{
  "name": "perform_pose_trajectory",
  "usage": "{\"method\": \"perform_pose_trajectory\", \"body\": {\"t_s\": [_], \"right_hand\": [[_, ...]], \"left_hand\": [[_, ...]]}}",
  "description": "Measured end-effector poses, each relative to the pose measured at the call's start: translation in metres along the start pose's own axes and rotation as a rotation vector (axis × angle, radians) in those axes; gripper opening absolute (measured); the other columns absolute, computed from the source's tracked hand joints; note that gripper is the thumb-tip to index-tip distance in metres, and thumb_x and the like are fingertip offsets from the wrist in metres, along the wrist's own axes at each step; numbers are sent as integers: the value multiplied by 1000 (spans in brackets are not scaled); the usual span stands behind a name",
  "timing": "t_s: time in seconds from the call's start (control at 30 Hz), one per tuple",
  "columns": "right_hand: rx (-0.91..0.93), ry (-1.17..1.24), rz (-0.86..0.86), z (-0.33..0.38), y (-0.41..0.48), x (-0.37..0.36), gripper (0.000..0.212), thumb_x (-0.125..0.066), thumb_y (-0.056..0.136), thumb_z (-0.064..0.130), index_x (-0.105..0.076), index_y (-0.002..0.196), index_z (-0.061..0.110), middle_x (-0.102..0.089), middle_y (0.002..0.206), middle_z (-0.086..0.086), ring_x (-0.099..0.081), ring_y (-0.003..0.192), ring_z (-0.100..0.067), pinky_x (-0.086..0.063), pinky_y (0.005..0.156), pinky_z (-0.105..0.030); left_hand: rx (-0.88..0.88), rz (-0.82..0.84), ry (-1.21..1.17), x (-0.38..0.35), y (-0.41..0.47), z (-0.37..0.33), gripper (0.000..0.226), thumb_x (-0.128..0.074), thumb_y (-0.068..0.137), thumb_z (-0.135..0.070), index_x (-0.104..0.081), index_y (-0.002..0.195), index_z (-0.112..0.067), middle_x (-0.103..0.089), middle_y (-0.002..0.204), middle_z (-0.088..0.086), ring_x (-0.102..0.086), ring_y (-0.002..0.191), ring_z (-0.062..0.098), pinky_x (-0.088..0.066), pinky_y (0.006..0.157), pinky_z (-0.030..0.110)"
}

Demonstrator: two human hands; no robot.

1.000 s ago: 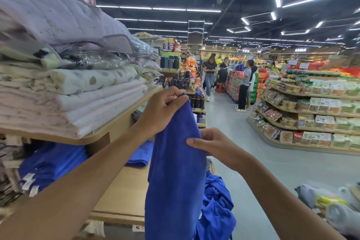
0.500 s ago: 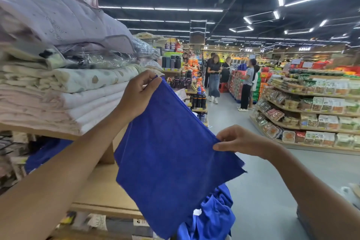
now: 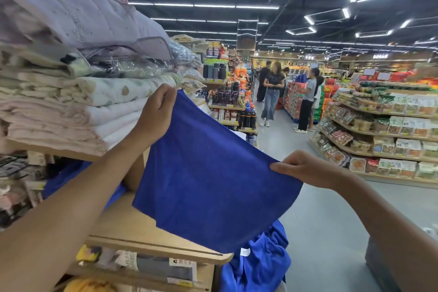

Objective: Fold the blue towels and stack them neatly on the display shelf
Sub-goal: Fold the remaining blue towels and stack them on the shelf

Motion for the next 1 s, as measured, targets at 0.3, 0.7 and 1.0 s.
{"method": "perform_pose_trajectory", "body": {"t_s": [0.3, 0.7, 1.0], "right_hand": [[46, 228, 51, -8, -2, 6, 19, -59, 102, 9, -77, 106, 12, -79, 99, -6, -70, 86, -13, -59, 77, -28], [90, 450, -309, -5, 12, 0, 33, -74, 86, -7, -72, 114, 12, -74, 88, -8, -71, 72, -5, -56, 65, -15], [59, 677, -81, 3, 24, -36, 12, -72, 80, 29, -75, 79, 17, -68, 76, 0, -60, 67, -8, -51, 62, -18]], "left_hand": [[378, 166, -391, 10, -14, 53, 28, -49, 96, -59, -61, 115, -42, -60, 114, -29, -55, 110, -8, -38, 99, 19], [348, 106, -301, 53, -63, 96, 14, -64, 99, -21, -64, 89, -32, -72, 87, -12, -67, 79, 3, -53, 68, 23], [386, -42, -476, 103, -102, 130, 17, -74, 91, -26, -68, 75, -28, -65, 66, -9, -59, 59, 4, -46, 50, 17]]}}
Point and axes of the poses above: each hand's wrist, its own y-axis towards the middle knuckle, its own x-axis out of the back of the hand, z = x × y, the point moved 7 cm from there along y, towards the middle knuckle
